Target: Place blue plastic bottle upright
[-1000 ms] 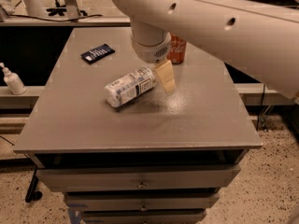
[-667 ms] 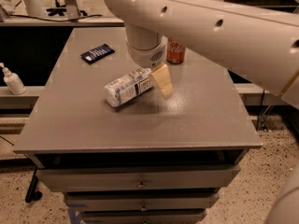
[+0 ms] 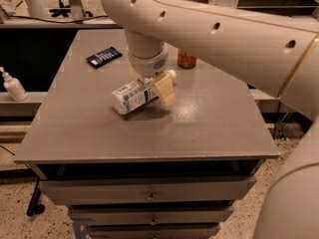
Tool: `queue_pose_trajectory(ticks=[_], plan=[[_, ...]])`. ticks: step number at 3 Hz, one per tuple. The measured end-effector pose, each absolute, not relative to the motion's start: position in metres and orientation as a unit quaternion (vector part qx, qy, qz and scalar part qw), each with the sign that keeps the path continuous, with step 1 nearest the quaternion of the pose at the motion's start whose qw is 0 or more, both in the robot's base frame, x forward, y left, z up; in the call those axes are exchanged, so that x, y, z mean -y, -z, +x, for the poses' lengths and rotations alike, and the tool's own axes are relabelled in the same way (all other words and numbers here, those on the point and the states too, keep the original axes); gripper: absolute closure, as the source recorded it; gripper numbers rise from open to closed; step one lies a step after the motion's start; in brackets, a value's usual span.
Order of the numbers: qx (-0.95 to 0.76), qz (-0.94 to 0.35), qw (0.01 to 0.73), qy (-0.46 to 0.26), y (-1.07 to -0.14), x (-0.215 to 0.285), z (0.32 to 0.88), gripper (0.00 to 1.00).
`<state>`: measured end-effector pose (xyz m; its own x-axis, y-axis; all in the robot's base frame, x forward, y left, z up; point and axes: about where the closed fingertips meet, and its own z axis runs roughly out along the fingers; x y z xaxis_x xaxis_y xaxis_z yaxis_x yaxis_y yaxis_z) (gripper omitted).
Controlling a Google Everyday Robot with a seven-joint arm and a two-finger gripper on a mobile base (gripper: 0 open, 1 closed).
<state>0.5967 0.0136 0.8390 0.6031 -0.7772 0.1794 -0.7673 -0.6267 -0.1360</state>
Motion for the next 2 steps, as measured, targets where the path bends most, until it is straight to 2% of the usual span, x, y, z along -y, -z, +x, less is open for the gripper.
queue_pose_trajectory(ticks=[2], plan=[[-0.417, -0.901, 0.030, 0.114, -0.8448, -0.0270, 0.6089, 0.62]])
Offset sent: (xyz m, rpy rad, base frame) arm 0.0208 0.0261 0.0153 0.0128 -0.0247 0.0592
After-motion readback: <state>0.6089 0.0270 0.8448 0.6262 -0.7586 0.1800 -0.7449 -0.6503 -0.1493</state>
